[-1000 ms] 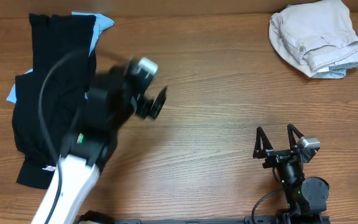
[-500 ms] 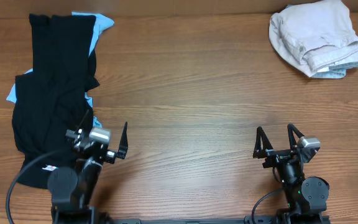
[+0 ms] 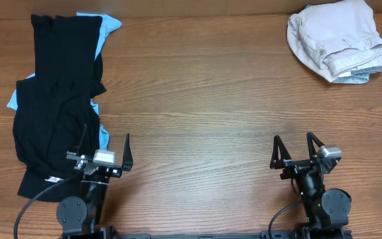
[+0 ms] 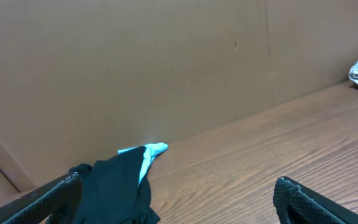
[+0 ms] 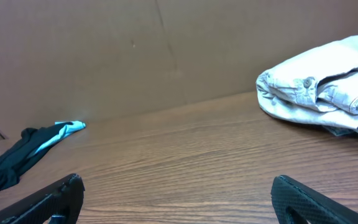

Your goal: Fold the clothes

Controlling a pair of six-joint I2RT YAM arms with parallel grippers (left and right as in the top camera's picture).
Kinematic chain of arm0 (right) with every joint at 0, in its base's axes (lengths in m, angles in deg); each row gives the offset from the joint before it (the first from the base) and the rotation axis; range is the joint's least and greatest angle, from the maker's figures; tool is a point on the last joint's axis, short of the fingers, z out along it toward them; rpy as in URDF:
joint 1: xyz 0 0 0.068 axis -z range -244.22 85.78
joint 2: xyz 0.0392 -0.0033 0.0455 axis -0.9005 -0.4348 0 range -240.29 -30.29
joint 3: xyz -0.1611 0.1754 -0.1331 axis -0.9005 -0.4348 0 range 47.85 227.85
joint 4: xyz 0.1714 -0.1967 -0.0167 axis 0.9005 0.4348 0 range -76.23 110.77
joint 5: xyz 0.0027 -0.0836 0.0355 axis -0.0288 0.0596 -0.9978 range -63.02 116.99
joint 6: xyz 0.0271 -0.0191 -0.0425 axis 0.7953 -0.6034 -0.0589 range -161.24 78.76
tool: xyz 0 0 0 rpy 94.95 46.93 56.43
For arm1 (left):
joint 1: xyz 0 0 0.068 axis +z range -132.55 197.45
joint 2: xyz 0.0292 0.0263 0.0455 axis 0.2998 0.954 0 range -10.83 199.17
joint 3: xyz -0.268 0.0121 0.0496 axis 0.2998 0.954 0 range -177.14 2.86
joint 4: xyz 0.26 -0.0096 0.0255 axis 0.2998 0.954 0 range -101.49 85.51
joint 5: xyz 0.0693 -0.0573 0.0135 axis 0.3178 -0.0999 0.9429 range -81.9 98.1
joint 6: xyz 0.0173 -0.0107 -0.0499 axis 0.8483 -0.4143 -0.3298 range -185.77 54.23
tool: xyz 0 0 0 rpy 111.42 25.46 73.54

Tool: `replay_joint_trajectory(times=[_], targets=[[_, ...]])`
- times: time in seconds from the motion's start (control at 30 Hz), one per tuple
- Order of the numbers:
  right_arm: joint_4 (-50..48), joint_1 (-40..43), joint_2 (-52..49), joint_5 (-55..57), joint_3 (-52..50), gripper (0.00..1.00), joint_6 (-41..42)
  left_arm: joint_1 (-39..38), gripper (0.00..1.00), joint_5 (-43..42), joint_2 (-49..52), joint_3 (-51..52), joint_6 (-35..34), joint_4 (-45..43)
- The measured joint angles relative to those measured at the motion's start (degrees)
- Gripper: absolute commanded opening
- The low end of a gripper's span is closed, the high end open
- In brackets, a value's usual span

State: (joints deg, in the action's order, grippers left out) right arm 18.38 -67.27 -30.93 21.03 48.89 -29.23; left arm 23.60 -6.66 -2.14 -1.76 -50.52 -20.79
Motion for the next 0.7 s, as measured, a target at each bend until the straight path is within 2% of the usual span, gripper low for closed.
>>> replay_joint_trajectory(times=[0.1,0.3,0.43,0.7], targets=[[0.0,0.0,0.0,0.0,0.0,1.0,0.0,0.0,1.0,0.0,-3.3,2.5,0.2,-0.1],[0.0,0.0,0.0,0.0,0.0,1.0,0.0,0.0,1.0,0.4,-7.6,3.8,0.4,5.2],[0.0,0.0,0.0,0.0,0.0,1.0,0.0,0.0,1.0,0.6,-7.8,4.2,-0.1,12.5],[0.0,0.0,0.0,0.0,0.0,1.0,0.0,0.0,1.0,1.1,-7.8,4.2,-2.9,12.4]])
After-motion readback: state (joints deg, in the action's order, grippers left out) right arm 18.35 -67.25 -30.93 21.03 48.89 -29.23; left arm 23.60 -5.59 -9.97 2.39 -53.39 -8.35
